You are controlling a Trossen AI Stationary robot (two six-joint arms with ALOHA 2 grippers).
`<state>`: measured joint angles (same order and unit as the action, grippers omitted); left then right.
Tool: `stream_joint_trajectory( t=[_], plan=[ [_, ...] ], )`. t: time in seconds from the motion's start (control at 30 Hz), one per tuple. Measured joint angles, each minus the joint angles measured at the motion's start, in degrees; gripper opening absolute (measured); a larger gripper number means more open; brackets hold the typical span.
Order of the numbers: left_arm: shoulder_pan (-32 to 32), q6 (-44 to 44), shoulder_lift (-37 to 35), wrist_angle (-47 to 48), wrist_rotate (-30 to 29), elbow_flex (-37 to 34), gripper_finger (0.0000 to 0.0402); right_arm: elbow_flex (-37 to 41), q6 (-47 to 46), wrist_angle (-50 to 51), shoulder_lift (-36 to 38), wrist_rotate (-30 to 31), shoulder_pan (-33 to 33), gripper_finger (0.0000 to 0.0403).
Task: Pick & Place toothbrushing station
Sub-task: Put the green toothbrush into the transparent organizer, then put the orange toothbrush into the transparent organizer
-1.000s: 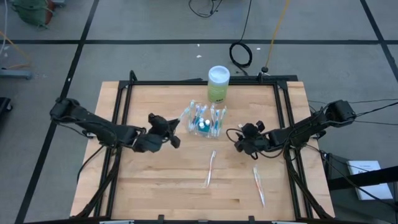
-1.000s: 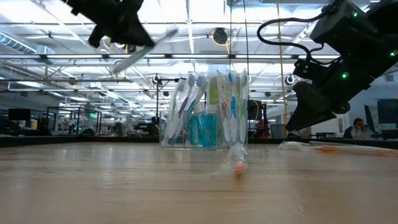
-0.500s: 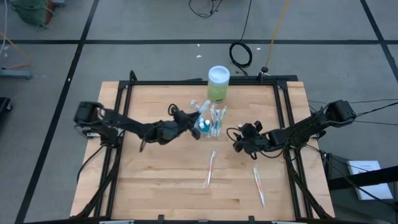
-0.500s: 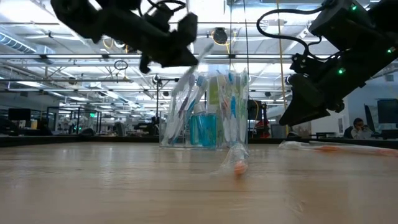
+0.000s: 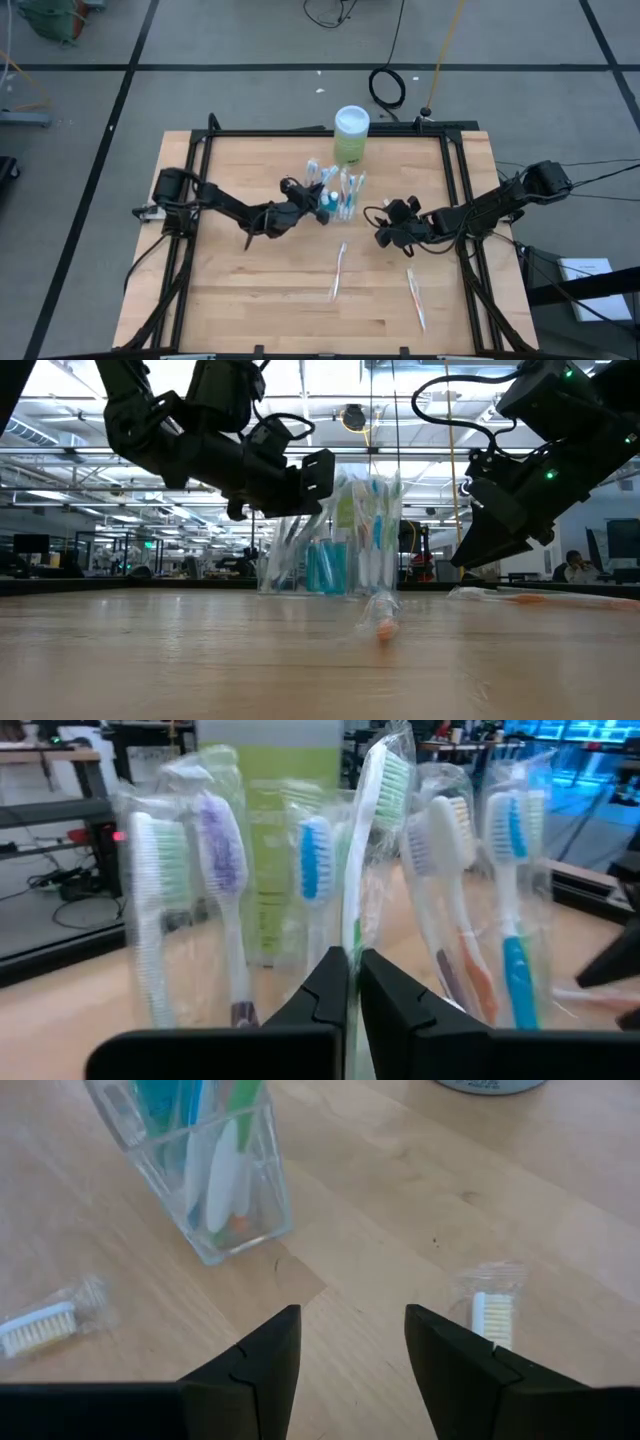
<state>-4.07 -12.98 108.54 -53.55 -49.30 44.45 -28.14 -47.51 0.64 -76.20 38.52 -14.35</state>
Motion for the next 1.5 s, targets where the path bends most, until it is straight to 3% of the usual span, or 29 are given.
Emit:
stream_joint_trajectory(
  t=[0.4,0.77,0.97,1.23,1.5],
  plan=[
    [-4.2,0.2,-0.6,4.7,-3.9,0.0,0.0015,0.0,-2.0,0.0,0.0,-1.4,0.0,0.0171],
    [-5.0,0.7,-0.6,11.8,-5.2,0.0,0.0061,0.0,-2.7,0.0,0.0,-1.4,0.0,0.0171],
    [-6.1,0.9,-0.6,12.6,-9.1,0.0,0.0085,0.0,-2.6,0.0,0.0,-1.4,0.0,0.0171],
    [-6.4,0.2,-5.4,19.8,-10.8,0.0,0.0109,0.0,-2.6,0.0,0.0,-1.4,0.0,0.0171],
    [-6.8,-3.5,-13.8,32.6,-10.3,0.0,0.0111,0.0,-2.8,0.7,0.0,-1.4,0.0,0.0171]
  ],
)
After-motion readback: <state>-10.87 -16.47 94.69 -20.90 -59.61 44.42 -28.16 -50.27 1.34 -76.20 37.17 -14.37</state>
